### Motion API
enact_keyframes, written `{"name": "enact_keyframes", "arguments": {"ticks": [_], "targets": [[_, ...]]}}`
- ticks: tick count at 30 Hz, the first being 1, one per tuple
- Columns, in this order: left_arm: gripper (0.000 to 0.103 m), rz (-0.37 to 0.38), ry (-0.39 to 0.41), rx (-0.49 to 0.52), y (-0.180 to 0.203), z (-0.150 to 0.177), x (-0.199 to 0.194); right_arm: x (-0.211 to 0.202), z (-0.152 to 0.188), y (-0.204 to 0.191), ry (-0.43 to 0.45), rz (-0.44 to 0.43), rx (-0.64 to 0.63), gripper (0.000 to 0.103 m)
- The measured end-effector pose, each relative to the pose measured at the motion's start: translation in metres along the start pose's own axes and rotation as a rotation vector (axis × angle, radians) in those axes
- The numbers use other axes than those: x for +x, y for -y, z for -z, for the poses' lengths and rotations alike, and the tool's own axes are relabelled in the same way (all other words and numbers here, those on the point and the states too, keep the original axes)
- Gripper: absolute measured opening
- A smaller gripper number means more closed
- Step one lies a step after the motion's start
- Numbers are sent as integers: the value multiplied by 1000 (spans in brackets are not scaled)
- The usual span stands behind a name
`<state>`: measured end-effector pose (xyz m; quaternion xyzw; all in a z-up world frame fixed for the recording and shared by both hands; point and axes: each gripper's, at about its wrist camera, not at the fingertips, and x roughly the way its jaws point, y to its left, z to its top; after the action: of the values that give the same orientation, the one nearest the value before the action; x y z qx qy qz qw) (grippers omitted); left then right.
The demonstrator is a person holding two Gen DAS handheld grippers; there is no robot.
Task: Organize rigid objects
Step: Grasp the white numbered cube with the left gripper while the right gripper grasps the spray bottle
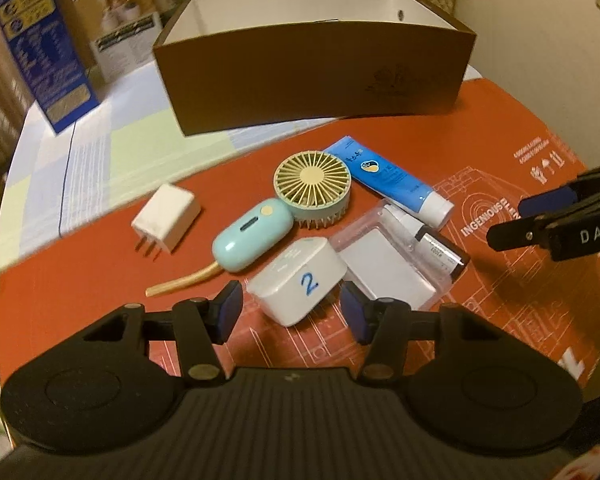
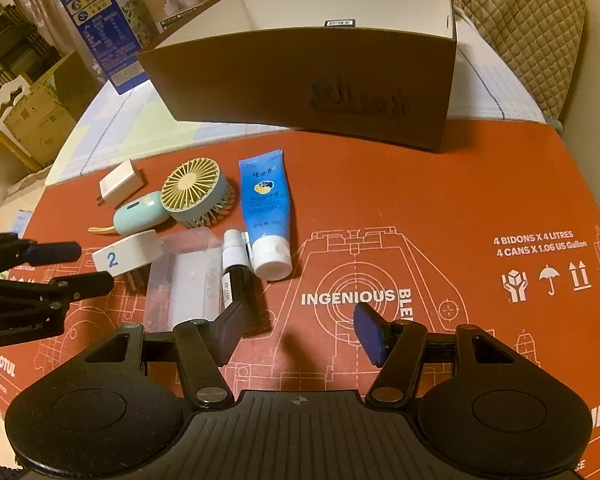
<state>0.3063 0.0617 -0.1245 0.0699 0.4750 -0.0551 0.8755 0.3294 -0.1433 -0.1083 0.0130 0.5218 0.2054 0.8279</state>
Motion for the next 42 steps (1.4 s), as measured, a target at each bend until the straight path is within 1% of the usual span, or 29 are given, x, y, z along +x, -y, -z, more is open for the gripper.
{"name": "enact_keyframes", "arguments": {"ticks": [9, 13, 18, 21, 23, 24, 26, 27, 29, 34, 38, 42], "targets": [[48, 5, 3, 128, 11, -3, 17, 10, 2, -6, -1, -22, -22, 57], [46, 4, -3, 146, 13, -4, 25, 18, 4, -15, -3, -34, -63, 57], [38, 2, -8, 161, 13, -4, 30, 30, 6, -29, -8, -41, -131, 57], [36, -3, -6, 162, 12, -4, 31, 38, 7, -36, -10, -38, -169, 51], [35, -4, -11, 150, 10, -4, 30, 43, 8, -38, -17, -50, -182, 43], [33, -8, -10, 144, 9, -4, 29, 44, 9, -39, -17, -51, -186, 42], [31, -16, -6, 127, 7, -4, 27, 47, 10, -40, -9, -56, -196, 35], [29, -20, -9, 114, 5, -4, 26, 47, 11, -41, -3, -61, -202, 32], [29, -23, -19, 79, 0, -3, 24, 49, 12, -40, -1, -63, -212, 22], [28, -18, -52, -21, -11, 3, 16, 48, 19, -38, 2, -76, -235, 20], [27, 19, -86, -121, -17, 12, 6, 42, 24, -33, -19, -98, -245, 20], [27, 28, -94, -195, -23, 17, 1, 39, 27, -29, -26, -97, -235, 20]]}}
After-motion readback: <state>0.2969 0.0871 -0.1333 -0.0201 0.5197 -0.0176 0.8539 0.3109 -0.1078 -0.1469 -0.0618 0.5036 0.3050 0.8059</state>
